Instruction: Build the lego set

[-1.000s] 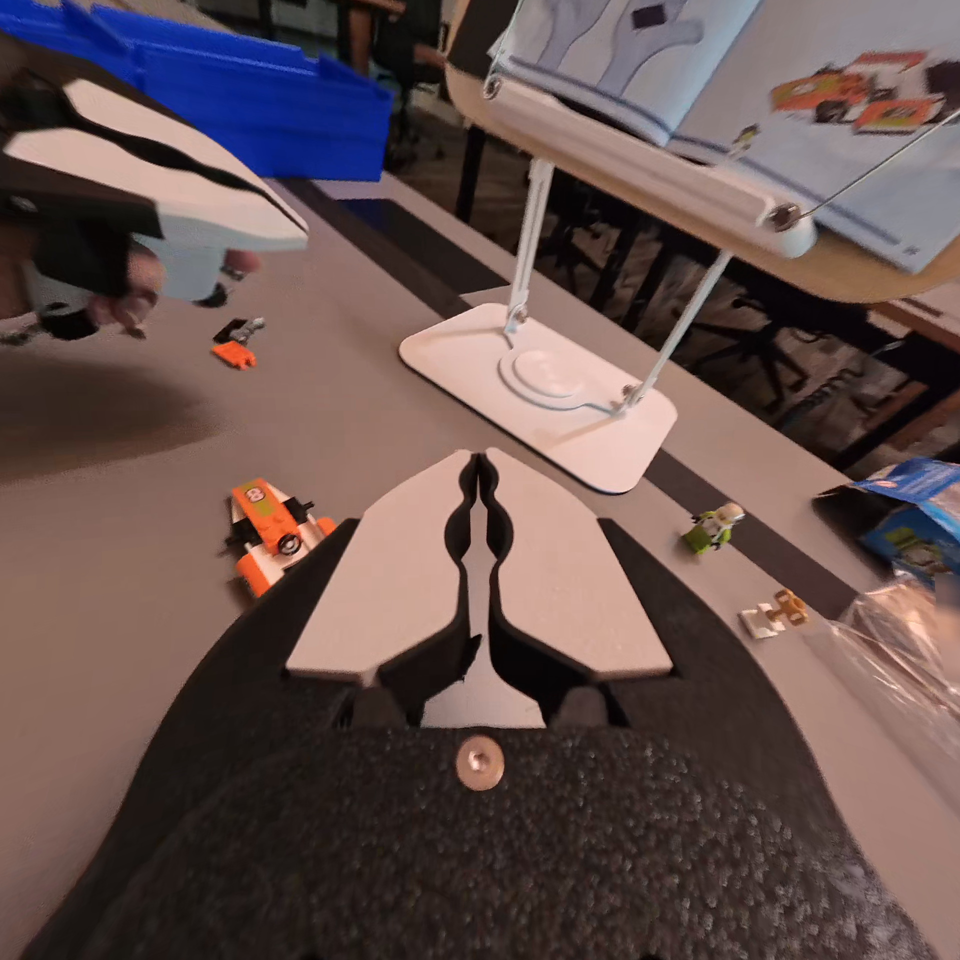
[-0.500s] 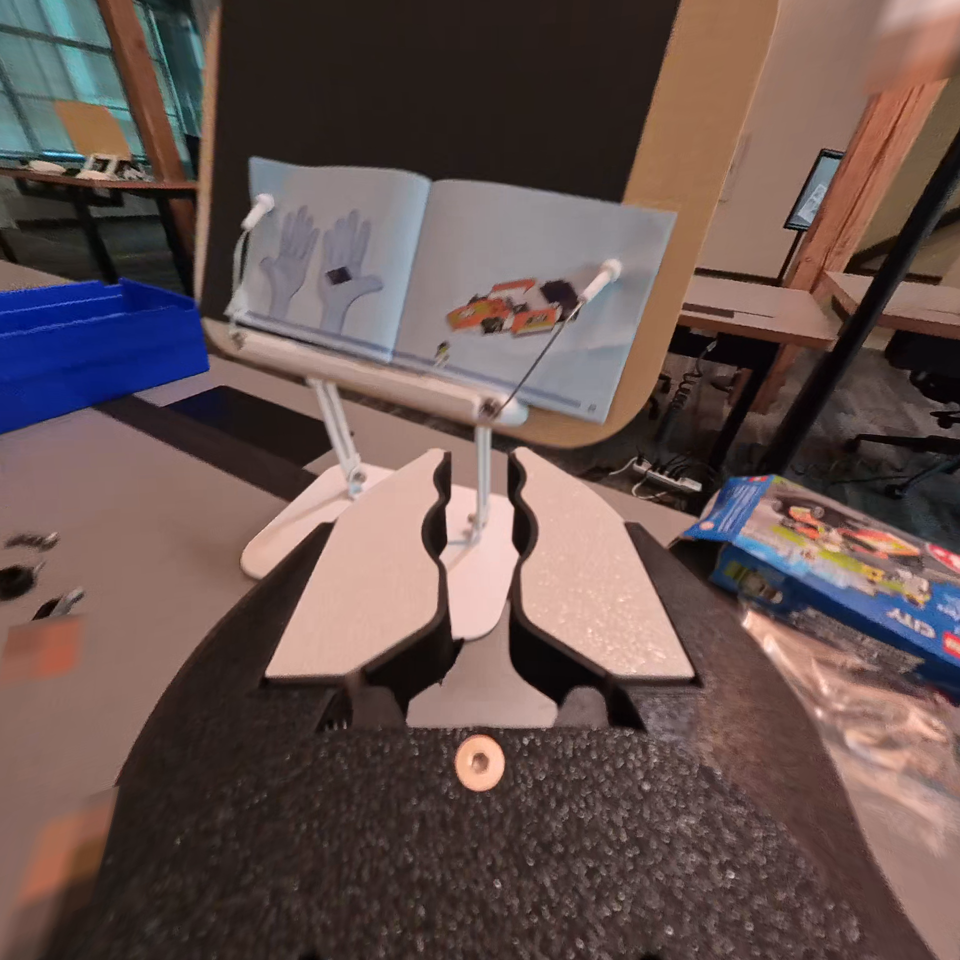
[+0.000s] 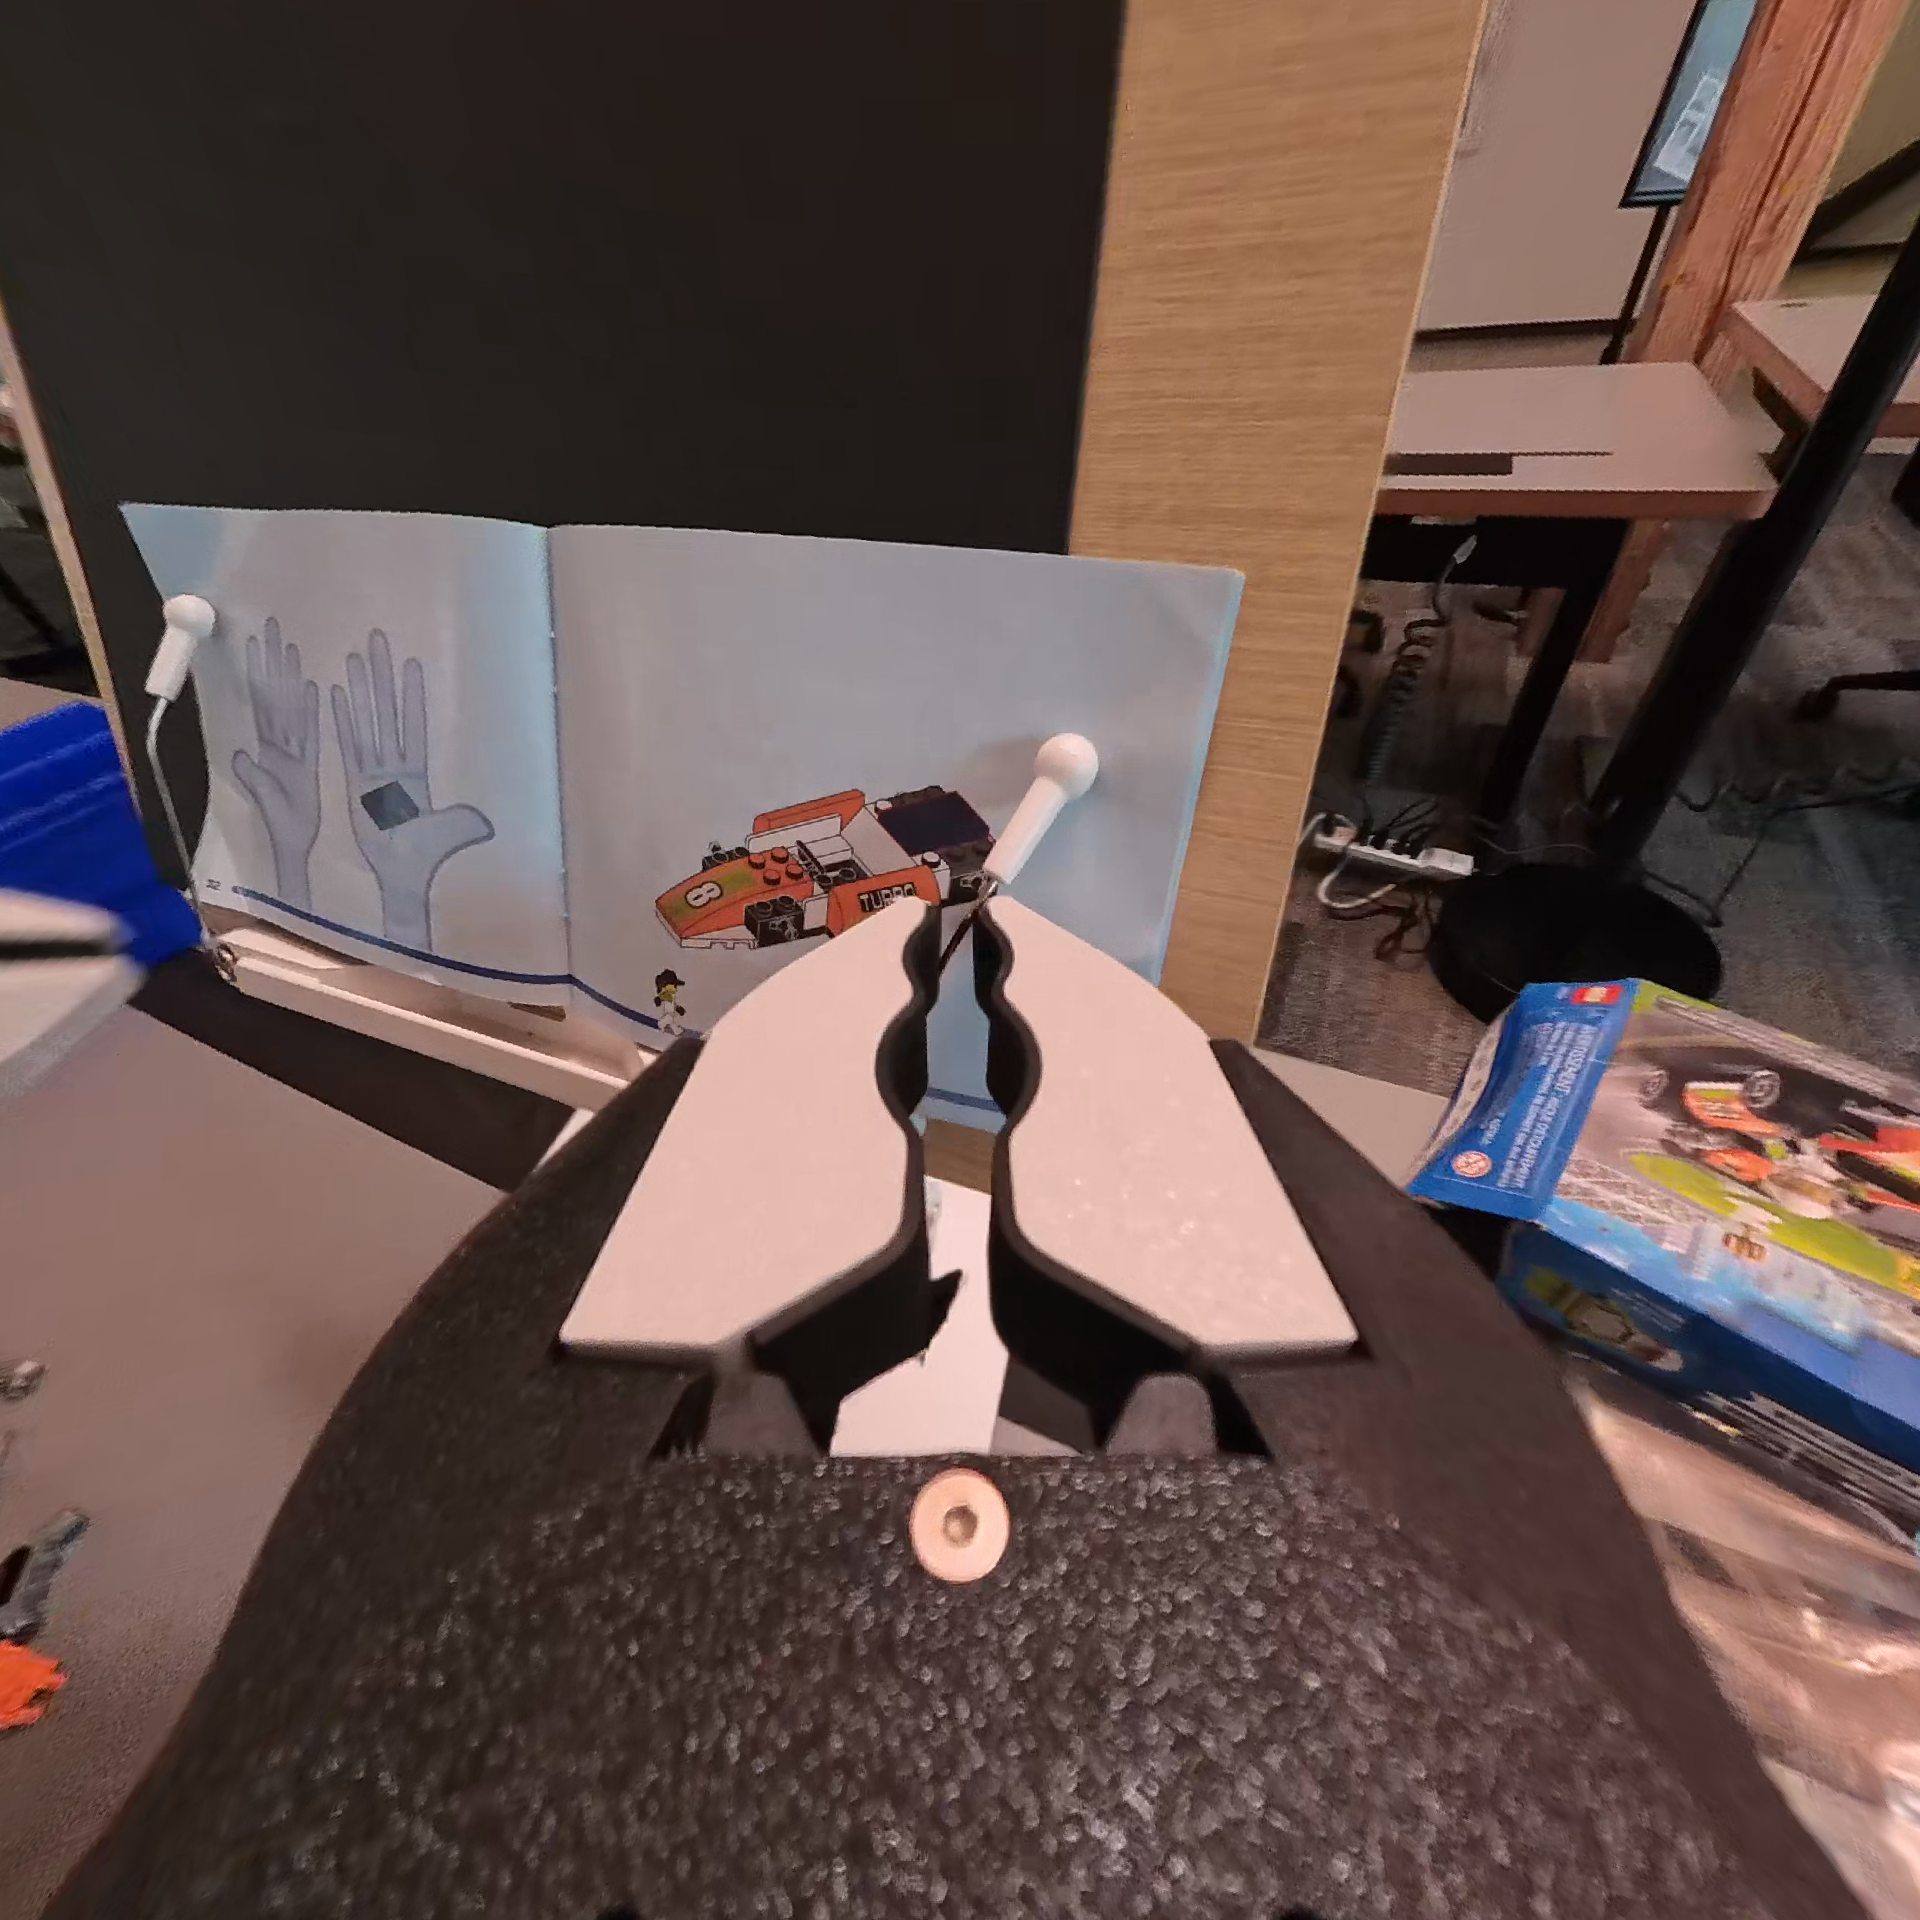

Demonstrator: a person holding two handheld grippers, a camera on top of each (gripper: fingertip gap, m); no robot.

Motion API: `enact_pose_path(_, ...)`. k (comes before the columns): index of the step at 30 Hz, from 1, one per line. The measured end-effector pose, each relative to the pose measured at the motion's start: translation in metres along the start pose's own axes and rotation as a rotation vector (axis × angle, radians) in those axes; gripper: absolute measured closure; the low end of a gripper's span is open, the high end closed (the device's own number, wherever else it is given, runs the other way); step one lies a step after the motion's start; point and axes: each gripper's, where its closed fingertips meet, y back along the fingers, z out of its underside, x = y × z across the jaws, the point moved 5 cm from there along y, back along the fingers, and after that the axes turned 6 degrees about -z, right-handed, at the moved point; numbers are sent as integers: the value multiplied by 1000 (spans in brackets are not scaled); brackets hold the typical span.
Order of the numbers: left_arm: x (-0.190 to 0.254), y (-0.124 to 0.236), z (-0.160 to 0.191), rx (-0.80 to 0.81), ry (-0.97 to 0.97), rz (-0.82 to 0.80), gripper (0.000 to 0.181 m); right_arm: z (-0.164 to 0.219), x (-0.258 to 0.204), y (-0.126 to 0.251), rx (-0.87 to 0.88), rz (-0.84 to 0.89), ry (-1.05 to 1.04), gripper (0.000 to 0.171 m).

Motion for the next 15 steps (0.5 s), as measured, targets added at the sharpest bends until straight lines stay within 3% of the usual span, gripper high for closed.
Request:
enact_pose_path(6, -10, -52, 0, -136, 12, -37, 181, 6, 5, 8, 41, -11, -53, 165)
enact_pose_path(11, -12, -59, 2, -163, -12, -75, 181, 24, 15, 22, 100, 2, -141, 162)
enact_pose_path(15, -11, -60, 3, -157, -42, -98, 181, 53, 23, 26, 148, -59, -382, 160)
